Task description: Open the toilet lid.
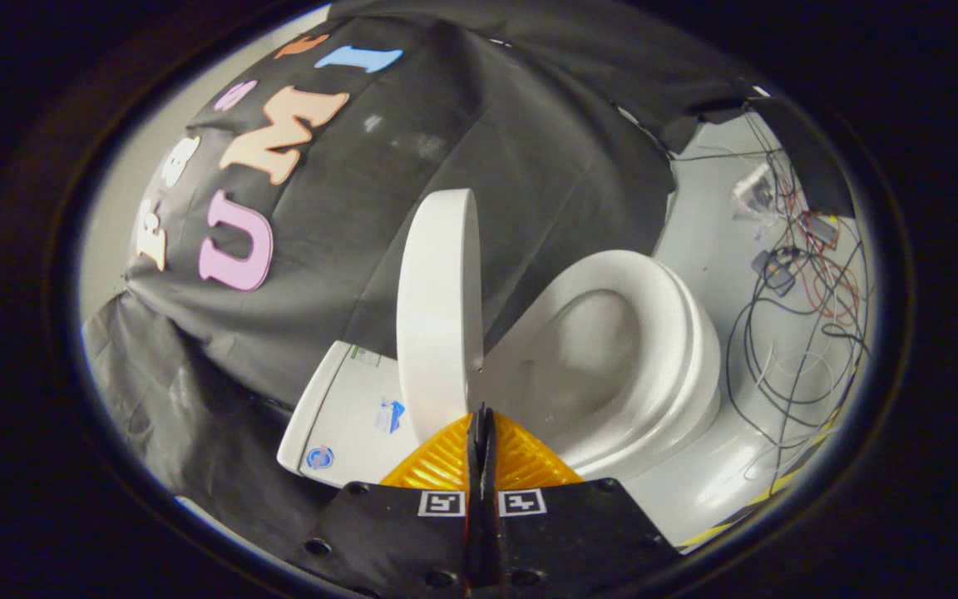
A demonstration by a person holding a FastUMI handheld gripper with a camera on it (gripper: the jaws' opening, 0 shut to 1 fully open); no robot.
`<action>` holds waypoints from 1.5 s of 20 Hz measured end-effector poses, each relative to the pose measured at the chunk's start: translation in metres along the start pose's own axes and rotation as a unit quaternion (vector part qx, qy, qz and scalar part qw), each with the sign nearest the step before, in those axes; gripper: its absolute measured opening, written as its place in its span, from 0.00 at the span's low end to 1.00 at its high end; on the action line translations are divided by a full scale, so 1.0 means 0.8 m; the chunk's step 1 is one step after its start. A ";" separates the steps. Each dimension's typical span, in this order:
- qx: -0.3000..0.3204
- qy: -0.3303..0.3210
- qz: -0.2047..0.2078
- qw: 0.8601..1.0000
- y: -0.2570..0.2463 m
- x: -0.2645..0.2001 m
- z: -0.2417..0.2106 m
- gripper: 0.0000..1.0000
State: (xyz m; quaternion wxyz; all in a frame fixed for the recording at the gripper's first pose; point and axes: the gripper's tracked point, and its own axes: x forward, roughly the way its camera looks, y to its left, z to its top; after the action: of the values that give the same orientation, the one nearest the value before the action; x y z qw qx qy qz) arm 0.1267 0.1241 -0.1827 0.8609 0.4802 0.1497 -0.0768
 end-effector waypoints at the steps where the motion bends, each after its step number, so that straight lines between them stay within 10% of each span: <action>1: -0.010 -0.002 -0.005 1.000 0.005 -0.001 0.002 0.00; 30: -0.222 -0.051 -0.069 0.971 0.115 0.003 -0.005 0.01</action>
State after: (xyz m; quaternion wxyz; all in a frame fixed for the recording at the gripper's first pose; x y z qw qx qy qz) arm 0.1534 0.1759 -0.1115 0.9450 0.2614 0.1513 -0.1251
